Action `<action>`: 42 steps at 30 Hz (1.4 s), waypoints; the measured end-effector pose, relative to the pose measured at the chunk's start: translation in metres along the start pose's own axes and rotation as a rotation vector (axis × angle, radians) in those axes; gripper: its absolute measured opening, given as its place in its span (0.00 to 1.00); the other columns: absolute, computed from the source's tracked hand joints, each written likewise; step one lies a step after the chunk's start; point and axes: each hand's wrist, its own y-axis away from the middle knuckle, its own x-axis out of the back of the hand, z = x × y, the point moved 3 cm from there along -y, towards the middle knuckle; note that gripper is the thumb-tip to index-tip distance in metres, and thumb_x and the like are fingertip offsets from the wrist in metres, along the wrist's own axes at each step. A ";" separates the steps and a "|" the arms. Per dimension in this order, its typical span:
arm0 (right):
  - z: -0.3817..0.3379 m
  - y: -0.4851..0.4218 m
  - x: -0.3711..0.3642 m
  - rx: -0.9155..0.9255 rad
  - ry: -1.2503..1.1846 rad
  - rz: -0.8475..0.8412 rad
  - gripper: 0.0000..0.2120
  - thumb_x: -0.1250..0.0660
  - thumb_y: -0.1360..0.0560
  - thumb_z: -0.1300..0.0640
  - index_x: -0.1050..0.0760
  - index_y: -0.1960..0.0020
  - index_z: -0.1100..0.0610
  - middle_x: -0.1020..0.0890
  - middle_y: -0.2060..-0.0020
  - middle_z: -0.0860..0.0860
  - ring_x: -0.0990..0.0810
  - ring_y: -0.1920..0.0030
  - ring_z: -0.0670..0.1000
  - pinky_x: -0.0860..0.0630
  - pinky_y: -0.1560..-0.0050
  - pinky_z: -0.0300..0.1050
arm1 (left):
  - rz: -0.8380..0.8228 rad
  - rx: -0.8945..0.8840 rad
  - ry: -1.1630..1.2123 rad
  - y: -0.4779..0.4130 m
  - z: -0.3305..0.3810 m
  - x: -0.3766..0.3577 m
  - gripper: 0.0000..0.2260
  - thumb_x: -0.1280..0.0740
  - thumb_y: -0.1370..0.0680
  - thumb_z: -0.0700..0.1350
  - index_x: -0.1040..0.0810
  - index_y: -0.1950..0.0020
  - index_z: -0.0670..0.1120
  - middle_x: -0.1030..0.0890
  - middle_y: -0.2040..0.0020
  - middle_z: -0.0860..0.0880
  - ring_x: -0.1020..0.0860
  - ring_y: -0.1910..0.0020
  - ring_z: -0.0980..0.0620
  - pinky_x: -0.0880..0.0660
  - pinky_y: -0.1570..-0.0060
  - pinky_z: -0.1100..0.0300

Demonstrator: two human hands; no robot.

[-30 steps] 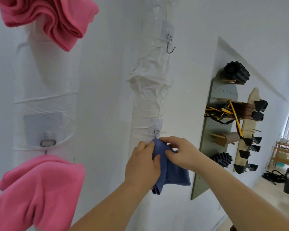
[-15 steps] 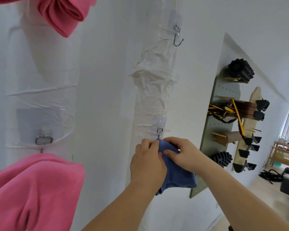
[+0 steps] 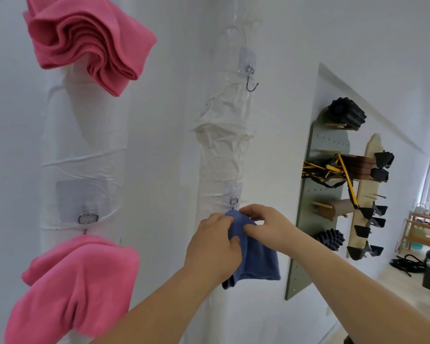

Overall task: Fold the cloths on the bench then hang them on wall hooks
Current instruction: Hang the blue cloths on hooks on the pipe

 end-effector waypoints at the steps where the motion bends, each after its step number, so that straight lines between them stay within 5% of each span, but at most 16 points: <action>1: 0.000 0.001 0.001 -0.003 0.008 0.008 0.21 0.33 0.26 0.57 0.23 0.35 0.44 0.19 0.39 0.41 0.22 0.38 0.44 0.26 0.38 0.43 | -0.001 -0.006 -0.014 0.000 0.000 0.002 0.12 0.38 0.19 0.48 0.25 0.36 0.53 0.26 0.36 0.57 0.27 0.38 0.54 0.23 0.41 0.55; 17: -0.017 0.011 0.001 0.070 0.233 0.146 0.19 0.36 0.20 0.54 0.25 0.30 0.46 0.23 0.32 0.46 0.23 0.34 0.50 0.27 0.38 0.43 | -0.005 0.055 0.034 0.019 0.003 0.024 0.10 0.38 0.20 0.44 0.22 0.42 0.51 0.25 0.43 0.53 0.22 0.48 0.52 0.20 0.48 0.52; 27: -0.022 0.001 -0.019 0.122 0.489 -0.018 0.21 0.38 0.18 0.57 0.29 0.26 0.47 0.26 0.33 0.46 0.24 0.36 0.51 0.25 0.35 0.51 | -0.009 0.062 0.105 0.022 0.002 0.023 0.09 0.37 0.20 0.46 0.22 0.41 0.51 0.25 0.42 0.53 0.23 0.47 0.52 0.21 0.46 0.52; 34: -0.019 -0.005 -0.014 0.090 0.358 -0.066 0.17 0.37 0.21 0.57 0.24 0.35 0.44 0.21 0.39 0.43 0.22 0.40 0.50 0.24 0.37 0.50 | -0.054 -0.035 0.025 0.012 0.004 0.006 0.12 0.41 0.19 0.46 0.24 0.39 0.57 0.25 0.40 0.60 0.24 0.44 0.55 0.20 0.47 0.53; 42: 0.004 -0.001 0.000 0.009 -0.100 0.041 0.12 0.32 0.23 0.58 0.20 0.45 0.43 0.15 0.50 0.38 0.18 0.48 0.38 0.26 0.53 0.31 | -0.150 -0.061 -0.033 -0.001 0.000 -0.013 0.24 0.43 0.17 0.47 0.38 0.20 0.57 0.32 0.23 0.60 0.30 0.27 0.55 0.29 0.30 0.57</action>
